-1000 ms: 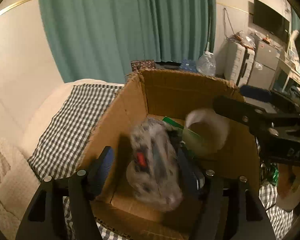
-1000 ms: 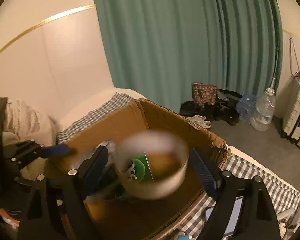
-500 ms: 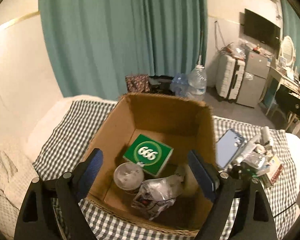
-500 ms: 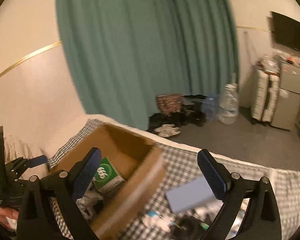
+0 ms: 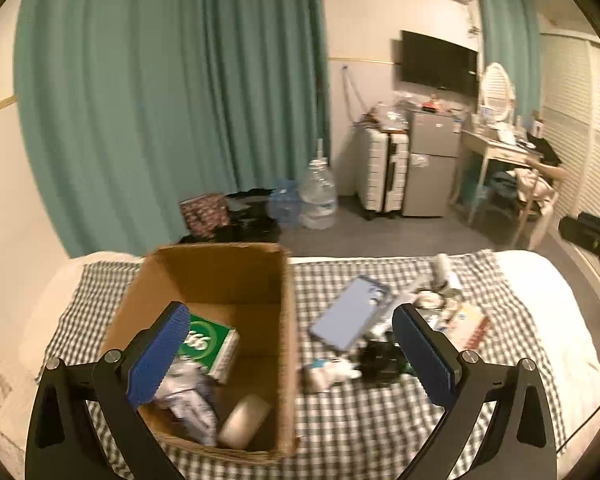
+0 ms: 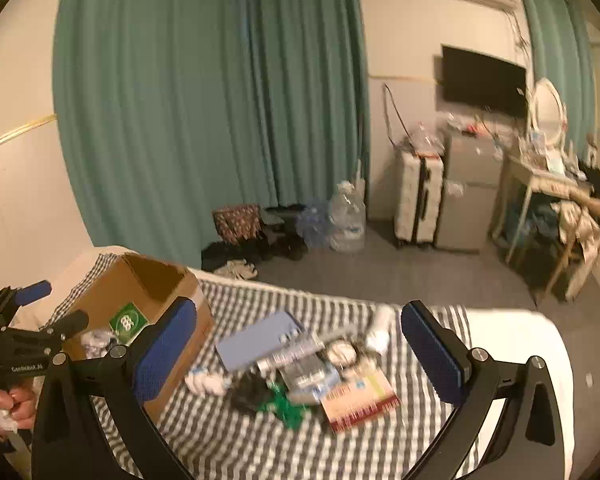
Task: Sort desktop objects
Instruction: 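Move both tools back over the remaining items, then grasp the Amoxicillin box with the right tool while the left tool approaches the black cup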
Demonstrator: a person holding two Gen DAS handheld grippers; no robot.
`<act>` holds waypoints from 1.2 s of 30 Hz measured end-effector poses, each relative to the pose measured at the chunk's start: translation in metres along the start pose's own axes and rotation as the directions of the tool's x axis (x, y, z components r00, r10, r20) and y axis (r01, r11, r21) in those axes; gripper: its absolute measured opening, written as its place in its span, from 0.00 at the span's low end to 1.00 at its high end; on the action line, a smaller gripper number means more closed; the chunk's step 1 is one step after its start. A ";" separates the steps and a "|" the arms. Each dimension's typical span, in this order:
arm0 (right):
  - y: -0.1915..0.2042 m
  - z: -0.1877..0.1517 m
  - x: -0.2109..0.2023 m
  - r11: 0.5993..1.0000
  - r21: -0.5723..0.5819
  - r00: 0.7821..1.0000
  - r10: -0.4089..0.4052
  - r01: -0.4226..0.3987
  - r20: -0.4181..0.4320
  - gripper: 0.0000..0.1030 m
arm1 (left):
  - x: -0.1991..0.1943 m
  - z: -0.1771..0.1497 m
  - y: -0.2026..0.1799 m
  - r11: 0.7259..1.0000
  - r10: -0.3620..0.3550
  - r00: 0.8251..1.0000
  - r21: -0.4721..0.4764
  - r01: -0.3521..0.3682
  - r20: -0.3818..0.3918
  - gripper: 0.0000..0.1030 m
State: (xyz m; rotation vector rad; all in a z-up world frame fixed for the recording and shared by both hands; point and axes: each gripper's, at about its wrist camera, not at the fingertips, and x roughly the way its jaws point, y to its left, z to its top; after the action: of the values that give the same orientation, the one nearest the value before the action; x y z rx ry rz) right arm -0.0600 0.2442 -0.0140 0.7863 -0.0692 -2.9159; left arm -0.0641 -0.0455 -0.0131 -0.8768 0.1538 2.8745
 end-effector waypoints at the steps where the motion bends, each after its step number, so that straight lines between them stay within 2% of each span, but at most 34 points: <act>1: -0.005 -0.003 -0.004 1.000 0.004 1.000 -0.017 0.017 -0.015 1.00 | -0.001 0.001 -0.009 1.000 -0.017 1.000 0.014 0.017 0.006 1.00; 6: -0.022 -0.010 -0.033 0.996 -0.009 0.996 -0.093 0.093 0.001 1.00 | -0.005 -0.001 -0.041 0.996 -0.061 0.998 0.067 0.060 0.024 1.00; 10: -0.037 -0.015 -0.043 0.994 0.023 0.994 -0.107 0.107 0.003 1.00 | -0.003 -0.009 -0.060 0.990 -0.089 0.996 0.110 0.085 0.031 1.00; 12: -0.040 -0.020 -0.045 0.995 0.020 0.995 -0.100 0.100 0.006 1.00 | 0.004 -0.013 -0.067 0.990 -0.084 0.996 0.116 0.081 0.019 1.00; 15: -0.047 -0.032 -0.040 0.992 0.035 0.993 -0.121 0.121 -0.004 1.00 | 0.014 -0.021 -0.075 0.987 -0.118 0.993 0.106 0.117 0.000 1.00; 19: -0.054 -0.055 -0.025 0.994 0.040 0.993 -0.098 0.101 -0.070 1.00 | 0.036 -0.033 -0.086 0.986 -0.122 0.992 0.108 0.125 -0.031 1.00; 22: -0.055 -0.064 -0.012 0.994 0.016 0.991 -0.110 0.111 -0.082 1.00 | 0.052 -0.046 -0.092 0.983 -0.130 0.990 0.121 0.136 -0.051 1.00; 25: -0.057 -0.071 0.004 0.995 0.036 0.991 -0.084 0.089 -0.108 1.00 | 0.067 -0.059 -0.096 0.982 -0.122 0.989 0.138 0.133 -0.082 1.00; 31: -0.059 -0.098 0.040 0.997 0.032 0.987 -0.062 0.068 -0.149 1.00 | 0.100 -0.078 -0.095 0.984 -0.134 0.979 0.097 0.150 -0.155 1.00; 33: -0.061 -0.111 0.056 0.996 0.057 0.980 -0.061 0.073 -0.189 1.00 | 0.108 -0.084 -0.098 0.982 -0.136 0.976 0.103 0.155 -0.172 1.00; 36: -0.065 -0.128 0.077 0.995 0.096 0.970 -0.011 0.035 -0.245 1.00 | 0.123 -0.094 -0.103 0.980 -0.126 0.973 0.128 0.153 -0.195 1.00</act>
State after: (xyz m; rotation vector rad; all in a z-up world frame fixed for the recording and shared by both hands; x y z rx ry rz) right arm -0.0687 0.2976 -0.1677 1.1626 -0.1844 -2.8291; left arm -0.0975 0.0550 -0.1657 -1.0812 0.3000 2.6128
